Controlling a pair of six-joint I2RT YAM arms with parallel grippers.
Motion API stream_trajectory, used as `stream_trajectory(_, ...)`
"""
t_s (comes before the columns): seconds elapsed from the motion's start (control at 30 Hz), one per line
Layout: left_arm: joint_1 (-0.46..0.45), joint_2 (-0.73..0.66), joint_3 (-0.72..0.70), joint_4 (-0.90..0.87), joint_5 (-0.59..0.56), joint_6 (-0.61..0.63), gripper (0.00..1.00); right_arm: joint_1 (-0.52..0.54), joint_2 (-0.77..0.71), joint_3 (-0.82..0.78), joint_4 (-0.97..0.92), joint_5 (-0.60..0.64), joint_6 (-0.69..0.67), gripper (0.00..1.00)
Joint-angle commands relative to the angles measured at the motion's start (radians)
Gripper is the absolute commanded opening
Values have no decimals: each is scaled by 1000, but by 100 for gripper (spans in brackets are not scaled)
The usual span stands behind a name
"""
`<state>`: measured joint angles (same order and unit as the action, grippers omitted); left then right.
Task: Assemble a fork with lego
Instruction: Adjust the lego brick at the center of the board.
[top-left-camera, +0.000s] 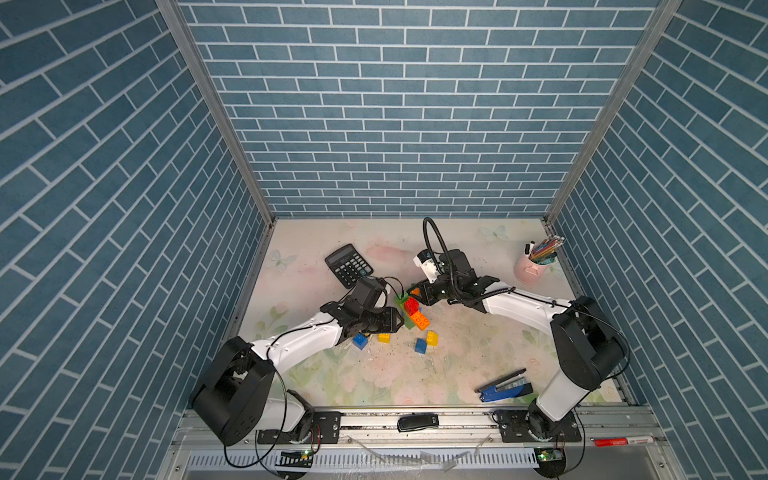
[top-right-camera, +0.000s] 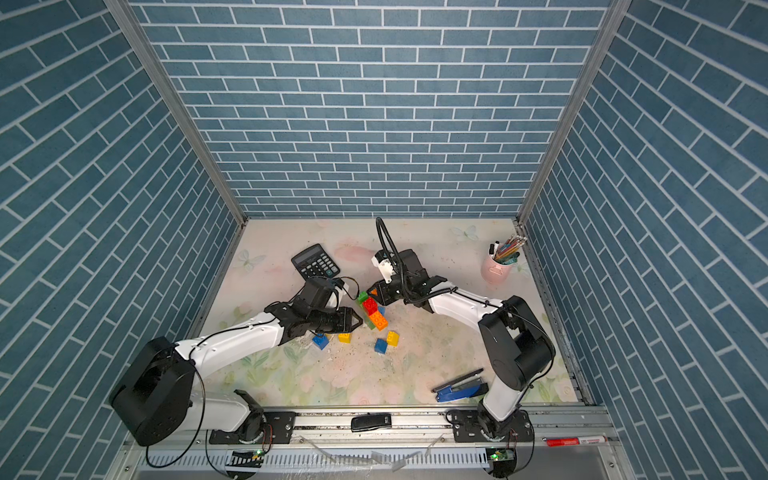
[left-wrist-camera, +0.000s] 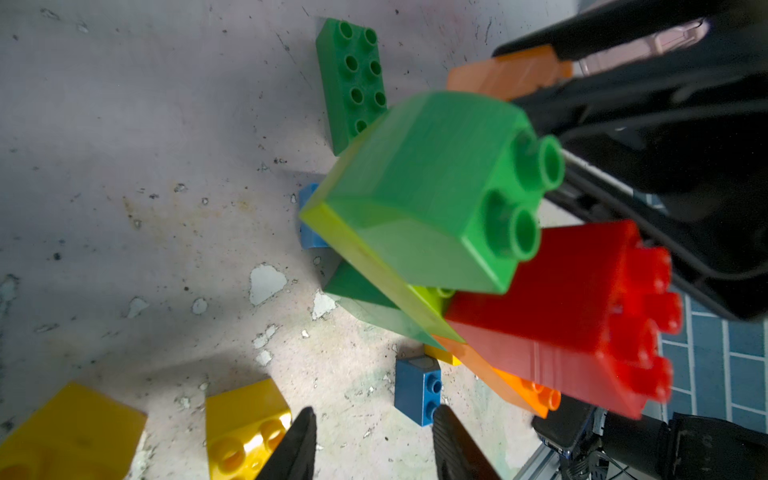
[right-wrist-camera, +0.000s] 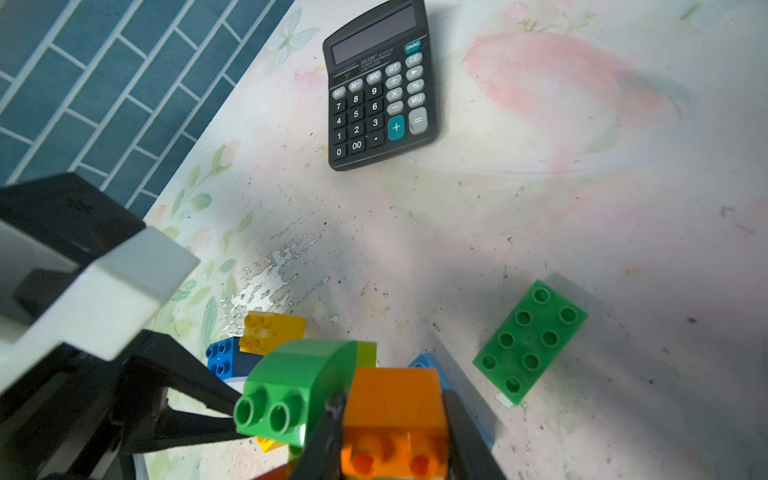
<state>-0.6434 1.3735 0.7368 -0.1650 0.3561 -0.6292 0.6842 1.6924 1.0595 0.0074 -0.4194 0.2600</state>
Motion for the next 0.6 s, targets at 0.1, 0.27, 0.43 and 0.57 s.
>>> stream_trajectory(0.1, -21, -13, -19, 21, -16, -11, 48, -11, 35, 41, -16, -133, -99, 0)
stream_trajectory(0.27, -28, -21, -22, 23, -13, -2, 48, -20, 43, 51, -26, -149, -128, 0)
stream_trajectory(0.43, -31, -49, -22, 8, -16, 22, 48, -39, 29, 53, -51, -71, -134, 0)
stream_trajectory(0.57, -32, -97, -28, 14, -7, 51, 48, -58, -19, 34, -67, 71, -122, 0)
